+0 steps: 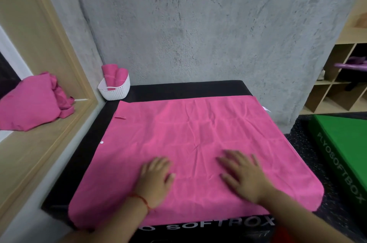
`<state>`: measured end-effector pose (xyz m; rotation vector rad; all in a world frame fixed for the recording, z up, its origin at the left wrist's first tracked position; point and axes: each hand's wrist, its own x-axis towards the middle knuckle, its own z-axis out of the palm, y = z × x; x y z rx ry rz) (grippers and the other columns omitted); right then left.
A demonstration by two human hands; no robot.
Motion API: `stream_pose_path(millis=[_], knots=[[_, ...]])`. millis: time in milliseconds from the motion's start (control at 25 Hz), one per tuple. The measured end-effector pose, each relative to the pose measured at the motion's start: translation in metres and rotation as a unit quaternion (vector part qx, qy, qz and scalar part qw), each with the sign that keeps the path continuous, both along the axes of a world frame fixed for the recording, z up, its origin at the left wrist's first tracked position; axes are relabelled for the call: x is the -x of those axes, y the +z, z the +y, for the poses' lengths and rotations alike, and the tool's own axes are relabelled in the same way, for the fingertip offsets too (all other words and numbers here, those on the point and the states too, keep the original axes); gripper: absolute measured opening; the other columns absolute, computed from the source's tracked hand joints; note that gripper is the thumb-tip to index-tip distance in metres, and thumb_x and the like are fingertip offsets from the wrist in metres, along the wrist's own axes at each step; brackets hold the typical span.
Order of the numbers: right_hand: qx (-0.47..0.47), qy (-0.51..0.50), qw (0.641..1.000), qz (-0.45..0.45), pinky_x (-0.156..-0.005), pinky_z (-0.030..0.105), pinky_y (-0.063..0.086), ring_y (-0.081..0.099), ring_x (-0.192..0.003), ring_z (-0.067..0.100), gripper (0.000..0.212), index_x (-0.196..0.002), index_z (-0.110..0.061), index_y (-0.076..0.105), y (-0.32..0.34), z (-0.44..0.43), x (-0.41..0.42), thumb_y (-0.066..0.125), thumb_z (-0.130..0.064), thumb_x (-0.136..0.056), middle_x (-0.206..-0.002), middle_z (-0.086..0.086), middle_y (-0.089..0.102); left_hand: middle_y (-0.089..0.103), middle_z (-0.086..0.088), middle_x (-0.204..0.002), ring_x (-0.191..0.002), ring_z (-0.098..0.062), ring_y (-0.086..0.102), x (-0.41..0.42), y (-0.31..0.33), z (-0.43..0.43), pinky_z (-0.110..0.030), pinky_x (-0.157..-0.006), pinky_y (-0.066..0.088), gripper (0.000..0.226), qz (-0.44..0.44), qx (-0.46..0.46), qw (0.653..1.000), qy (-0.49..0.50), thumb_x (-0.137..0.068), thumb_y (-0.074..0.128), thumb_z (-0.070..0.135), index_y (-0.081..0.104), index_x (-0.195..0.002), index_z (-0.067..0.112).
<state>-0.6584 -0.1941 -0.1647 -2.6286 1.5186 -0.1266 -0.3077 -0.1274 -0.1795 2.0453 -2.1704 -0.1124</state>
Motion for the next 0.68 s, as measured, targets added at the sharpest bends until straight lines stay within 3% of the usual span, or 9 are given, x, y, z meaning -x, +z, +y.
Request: stream_pose_path(millis=[80,160,360,480,680], knots=[[-0.029,0.114,0.993,0.022,-0.130,0.049,0.009,0.008,-0.162,0.011,0.065,-0.165,-0.052,0.016,-0.009,0.002,-0.043,0.023,-0.074,-0.104,-0.176,-0.019,0.010,0.031,0.020,-0.166,-0.155,-0.009,0.023,0.040,-0.001,-0.010,-0.047,-0.125,0.020,0.058,-0.011,-0.031,0.995,-0.090,-0.102,0.029,0.058,0.036,-0.157,0.041],[-0.041,0.115,0.992,0.038,-0.132,0.044,0.002,-0.005,-0.162,0.009,0.069,-0.166,-0.053,0.008,-0.013,-0.016,-0.054,0.017,-0.078,-0.102,-0.176,-0.020,-0.003,0.015,0.025,-0.169,-0.158,-0.006,0.011,0.038,-0.002,-0.029,-0.047,-0.127,0.011,0.061,-0.028,-0.021,0.996,-0.080,-0.102,0.024,0.061,0.021,-0.161,0.046],[-0.019,-0.070,0.997,0.014,-0.131,0.043,0.006,-0.002,-0.164,0.011,0.090,-0.164,-0.057,0.003,-0.020,-0.107,0.016,-0.005,-0.094,-0.083,-0.175,-0.021,-0.005,0.007,0.019,-0.172,-0.160,-0.016,0.007,-0.071,-0.010,-0.089,-0.050,-0.126,0.011,0.078,-0.054,-0.035,0.994,0.092,-0.090,0.006,0.077,0.008,-0.162,0.050],[-0.032,-0.185,0.982,0.002,-0.130,0.049,0.011,0.004,-0.164,0.017,0.095,-0.164,-0.056,0.007,-0.021,-0.155,0.060,0.000,-0.098,-0.080,-0.177,-0.016,0.003,0.006,0.016,-0.173,-0.160,-0.022,0.005,-0.127,-0.007,-0.119,-0.057,-0.125,0.011,0.079,-0.029,-0.067,0.982,0.174,-0.089,0.008,0.084,0.004,-0.161,0.052],[-0.081,-0.259,0.962,0.007,-0.129,0.057,0.010,0.002,-0.164,0.026,0.095,-0.163,-0.058,0.003,-0.017,-0.215,0.066,0.007,-0.100,-0.077,-0.177,-0.013,-0.002,-0.002,0.015,-0.173,-0.160,-0.030,-0.001,-0.153,0.001,-0.170,-0.068,-0.121,0.009,0.073,-0.012,-0.113,0.965,0.236,-0.092,0.013,0.085,-0.001,-0.158,0.058]])
